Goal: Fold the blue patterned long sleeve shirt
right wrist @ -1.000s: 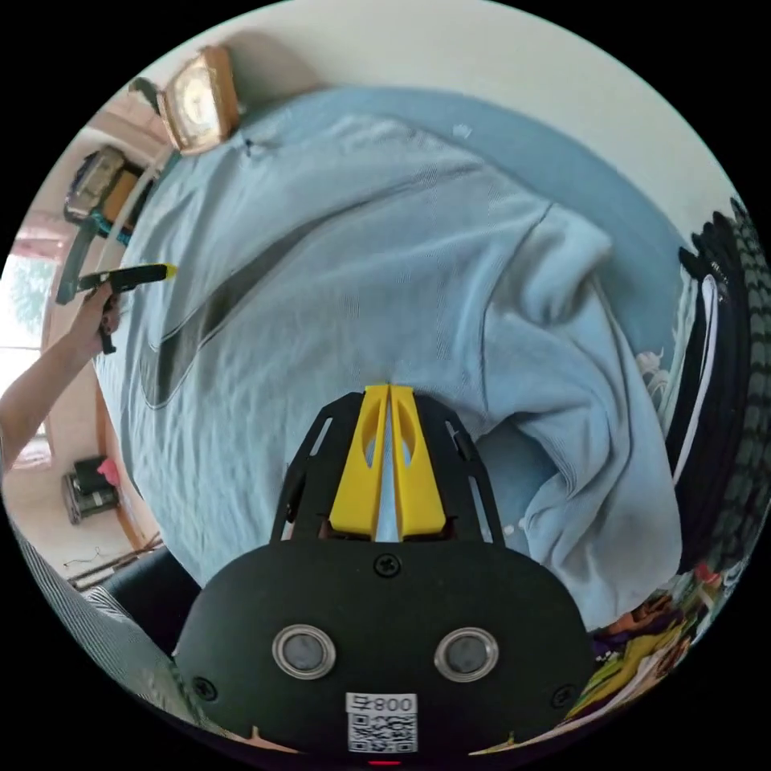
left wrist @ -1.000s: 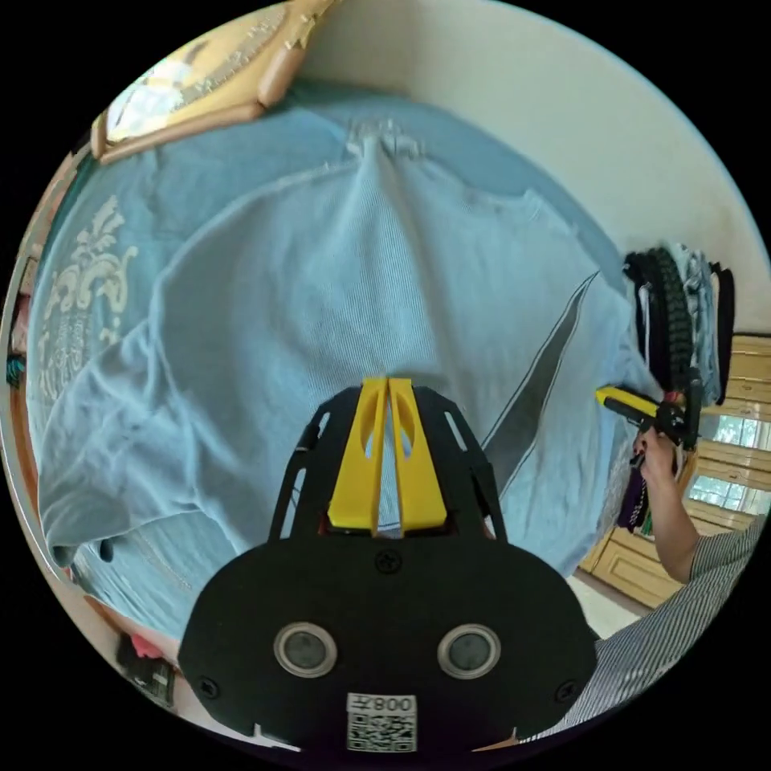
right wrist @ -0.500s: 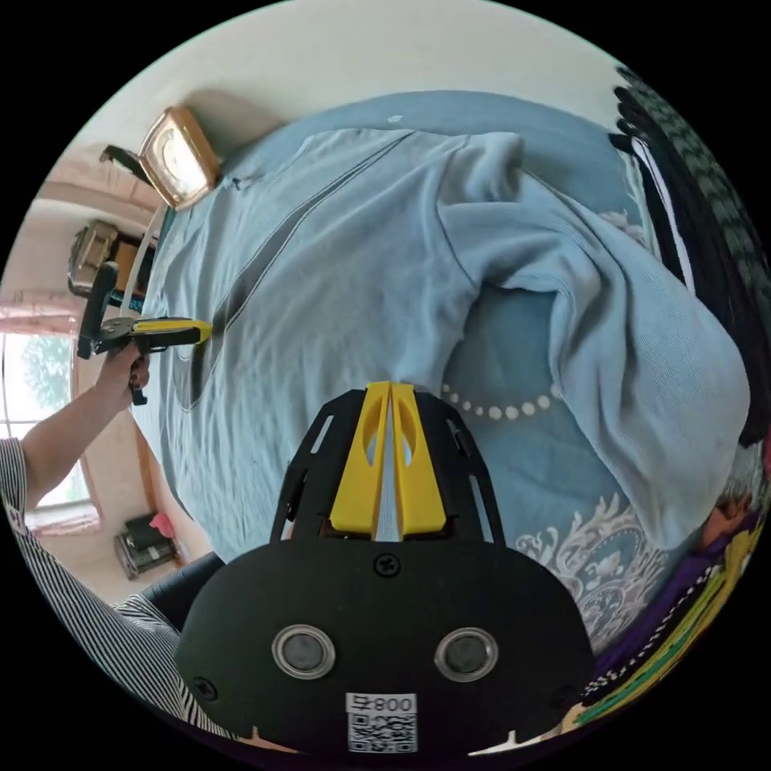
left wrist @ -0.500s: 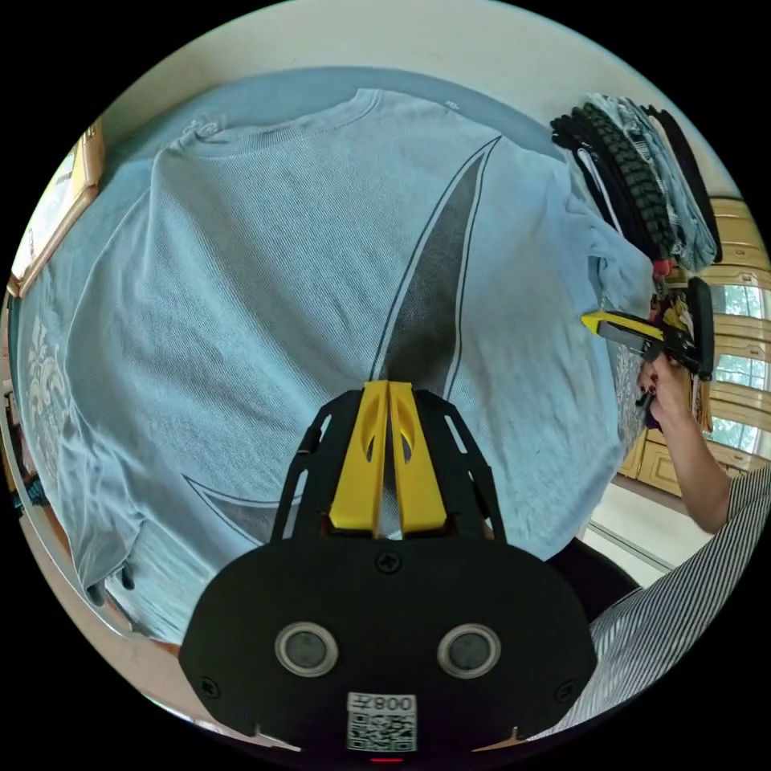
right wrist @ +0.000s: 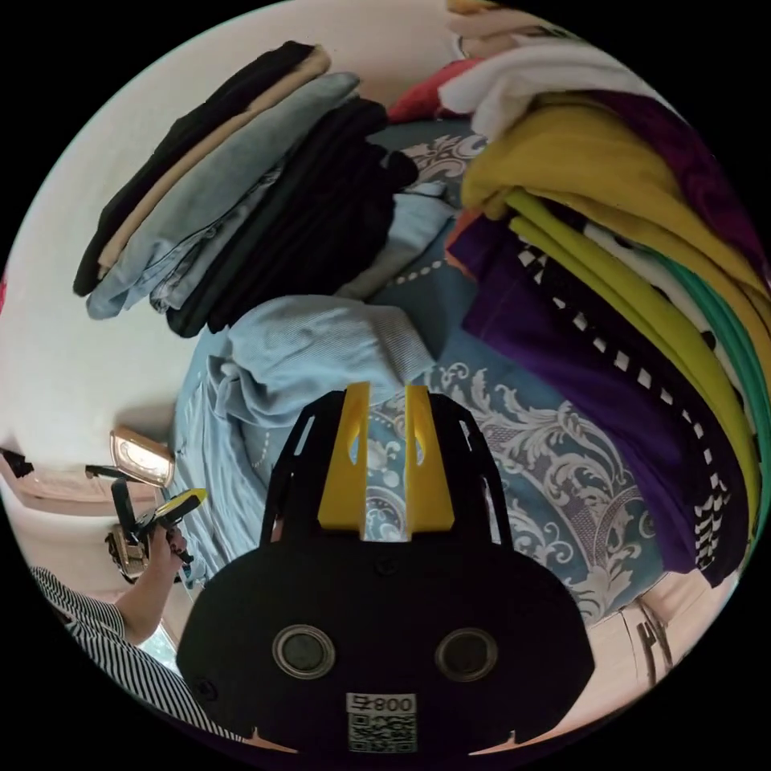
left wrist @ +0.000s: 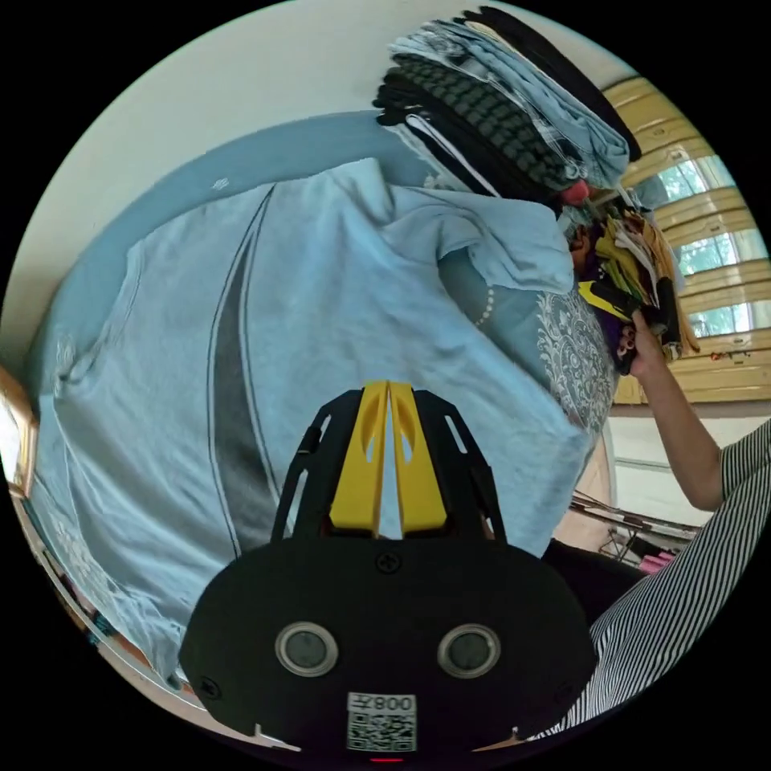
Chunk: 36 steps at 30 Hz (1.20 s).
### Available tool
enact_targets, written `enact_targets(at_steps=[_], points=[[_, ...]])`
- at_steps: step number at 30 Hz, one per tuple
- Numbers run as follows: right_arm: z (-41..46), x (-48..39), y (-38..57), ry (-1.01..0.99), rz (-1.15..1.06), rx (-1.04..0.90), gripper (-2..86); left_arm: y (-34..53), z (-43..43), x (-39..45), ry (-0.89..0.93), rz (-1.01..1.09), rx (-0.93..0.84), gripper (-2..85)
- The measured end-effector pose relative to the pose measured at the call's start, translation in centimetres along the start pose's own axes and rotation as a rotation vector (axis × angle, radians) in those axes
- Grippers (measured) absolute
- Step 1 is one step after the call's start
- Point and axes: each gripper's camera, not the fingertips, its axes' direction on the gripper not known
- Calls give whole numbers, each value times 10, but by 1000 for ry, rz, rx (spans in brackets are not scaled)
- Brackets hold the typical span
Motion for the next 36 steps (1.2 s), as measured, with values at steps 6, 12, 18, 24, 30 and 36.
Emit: enact_targets(at_steps=[6, 12, 18, 24, 30, 36], points=[[-15, 58, -9, -45, 77, 4, 79, -59, 14, 71, 154, 127, 27, 2], [-38, 99, -9, -189, 195, 45, 66, -99, 24, 130, 251, 234, 47, 4], [-59, 109, -8, -335, 249, 93, 31, -125, 22, 172, 345, 295, 98, 13], [-115, 7, -1, -362, -77, 202, 25, -125, -6, 178, 503, 256, 216, 57], [-123, -143, 23, -281, -530, 75, 23, -113, -31, 170, 564, 248, 280, 105], [-116, -228, 31, -269, -628, 2, 23, -114, -19, 167, 426, 283, 201, 115]])
